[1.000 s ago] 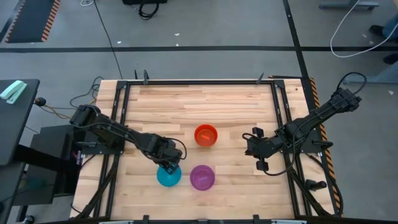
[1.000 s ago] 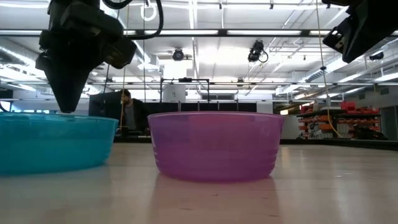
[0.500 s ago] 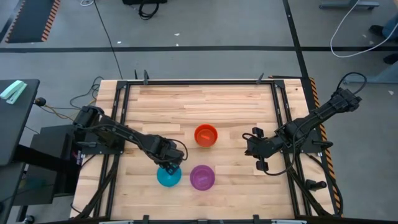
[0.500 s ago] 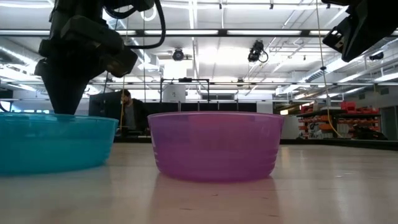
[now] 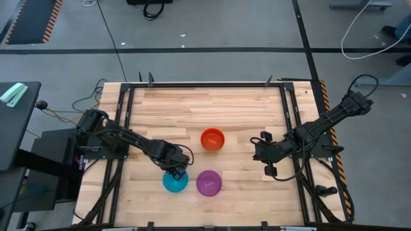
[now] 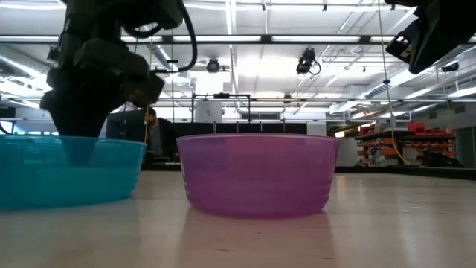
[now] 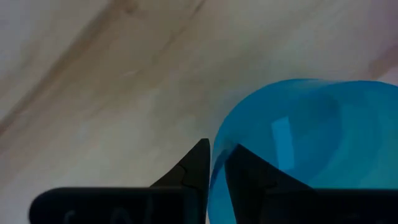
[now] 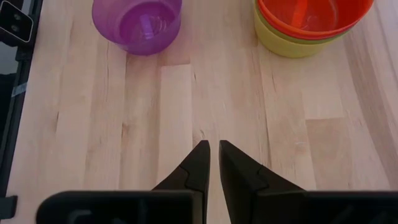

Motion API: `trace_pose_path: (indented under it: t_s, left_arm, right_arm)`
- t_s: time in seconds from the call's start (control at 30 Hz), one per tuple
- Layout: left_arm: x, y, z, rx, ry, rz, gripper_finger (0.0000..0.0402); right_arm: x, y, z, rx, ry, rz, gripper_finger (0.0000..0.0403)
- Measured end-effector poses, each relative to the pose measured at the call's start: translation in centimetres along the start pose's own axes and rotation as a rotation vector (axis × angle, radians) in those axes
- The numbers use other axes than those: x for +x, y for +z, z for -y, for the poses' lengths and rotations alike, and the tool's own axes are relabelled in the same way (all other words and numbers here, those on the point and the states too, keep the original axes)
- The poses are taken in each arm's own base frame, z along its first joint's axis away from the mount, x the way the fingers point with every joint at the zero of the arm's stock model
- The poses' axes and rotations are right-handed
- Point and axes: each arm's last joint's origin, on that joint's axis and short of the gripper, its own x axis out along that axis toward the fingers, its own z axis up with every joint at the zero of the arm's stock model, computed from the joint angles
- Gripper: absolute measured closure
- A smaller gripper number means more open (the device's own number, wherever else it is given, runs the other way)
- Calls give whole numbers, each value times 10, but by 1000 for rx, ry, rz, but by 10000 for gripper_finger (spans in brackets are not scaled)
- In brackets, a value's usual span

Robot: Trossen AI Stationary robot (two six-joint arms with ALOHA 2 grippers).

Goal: Nest bowls inside each other

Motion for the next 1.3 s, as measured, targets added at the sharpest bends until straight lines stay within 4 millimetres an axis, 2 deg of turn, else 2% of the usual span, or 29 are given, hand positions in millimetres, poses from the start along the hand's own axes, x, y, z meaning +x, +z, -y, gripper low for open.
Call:
trace_pose_path:
  t_s: [0.17, 0.4, 0.63, 0.77, 1.0, 1.3]
  left_arm:
    - [8, -2, -6, -1, 0, -27, 354]
    - [7, -2, -6, 17, -1, -28, 392]
    - [7, 3, -8, 13, -2, -27, 393]
    - [0, 9, -10, 27, -12, -12, 392]
    - [-41, 30, -6, 76, 0, 63, 394]
    - [-117, 81, 4, 133, -75, 285, 395]
  right_arm:
    - [0, 0, 0, -2, 0, 0, 359]
    - [0, 0, 0, -8, 1, 1, 359]
    - [0, 0, 0, -10, -9, 7, 359]
    - [0, 0, 0, -6, -9, 7, 359]
    - [3, 1, -1, -1, -13, 0, 359]
    - [10, 0, -2, 10, -29, -29, 359]
